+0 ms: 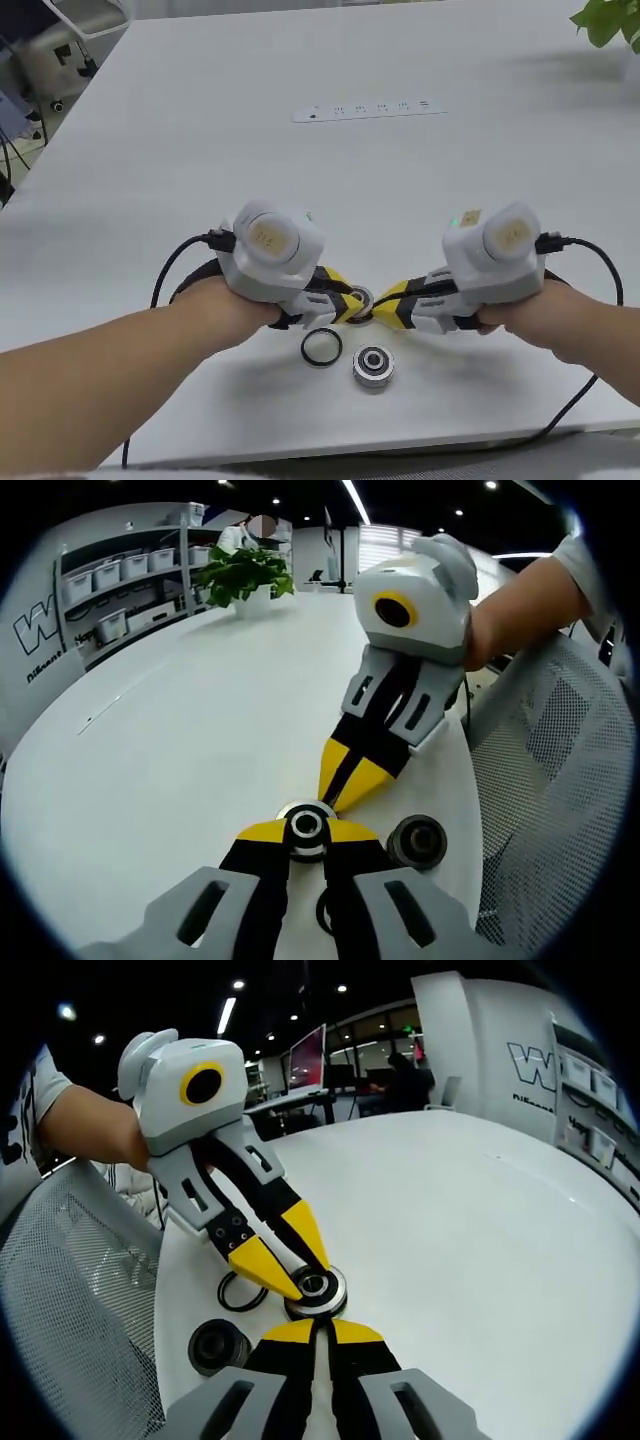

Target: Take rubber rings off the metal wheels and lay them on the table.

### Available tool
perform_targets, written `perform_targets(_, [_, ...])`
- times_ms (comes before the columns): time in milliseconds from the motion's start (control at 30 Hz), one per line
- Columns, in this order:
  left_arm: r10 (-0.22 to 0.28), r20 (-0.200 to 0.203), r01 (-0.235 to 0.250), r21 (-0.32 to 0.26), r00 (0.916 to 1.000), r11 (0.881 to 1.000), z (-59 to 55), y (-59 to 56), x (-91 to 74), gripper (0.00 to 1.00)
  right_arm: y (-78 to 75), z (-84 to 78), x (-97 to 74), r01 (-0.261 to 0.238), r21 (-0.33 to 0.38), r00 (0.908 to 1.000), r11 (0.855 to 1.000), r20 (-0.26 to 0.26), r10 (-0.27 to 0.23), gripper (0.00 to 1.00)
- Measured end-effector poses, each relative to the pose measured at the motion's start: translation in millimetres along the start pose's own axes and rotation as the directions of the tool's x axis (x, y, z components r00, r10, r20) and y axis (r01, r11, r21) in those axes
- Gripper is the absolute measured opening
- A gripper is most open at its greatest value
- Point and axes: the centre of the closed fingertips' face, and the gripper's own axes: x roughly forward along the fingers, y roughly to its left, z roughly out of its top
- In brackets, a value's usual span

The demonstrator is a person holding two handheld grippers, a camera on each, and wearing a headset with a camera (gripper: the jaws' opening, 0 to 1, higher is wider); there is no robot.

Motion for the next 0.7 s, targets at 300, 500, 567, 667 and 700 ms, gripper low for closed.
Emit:
perform_targets(300, [0.004,0.003,-0.004,-0.001,1.0,1.0,-0.1,-0.9,-0.5,0.07,-1.1,-0.2,0.0,0.0,0.103,1.0,0.995,-0.004,0.0,0.0])
perform_targets(500, [0.008,0.006,-0.008,-0.003,1.0,1.0,-0.3,-0.4,-0.6,0.07,-6.0,4.2,-5.2,0.008,0.19,0.9994,0.982,0.032,-0.014,0.0])
perform_targets(567, [0.009,0.005,-0.009,-0.003,1.0,1.0,-0.4,-0.4,-0.5,0.07,-7.9,6.5,-6.2,0.007,0.21,0.9986,0.978,0.051,-0.018,0.0])
perform_targets(667, [0.011,0.002,-0.011,-0.002,0.9999,1.0,-0.4,-0.3,-0.2,0.07,-6.8,7.3,-6.1,-0.005,0.245,0.9979,0.97,0.064,-0.011,0.0])
perform_targets(700, [0.011,0.002,-0.011,-0.002,0.9999,1.0,-0.4,-0.3,-0.2,0.07,-6.2,8.0,-5.4,-0.005,0.24,0.9978,0.971,0.065,-0.011,0.0])
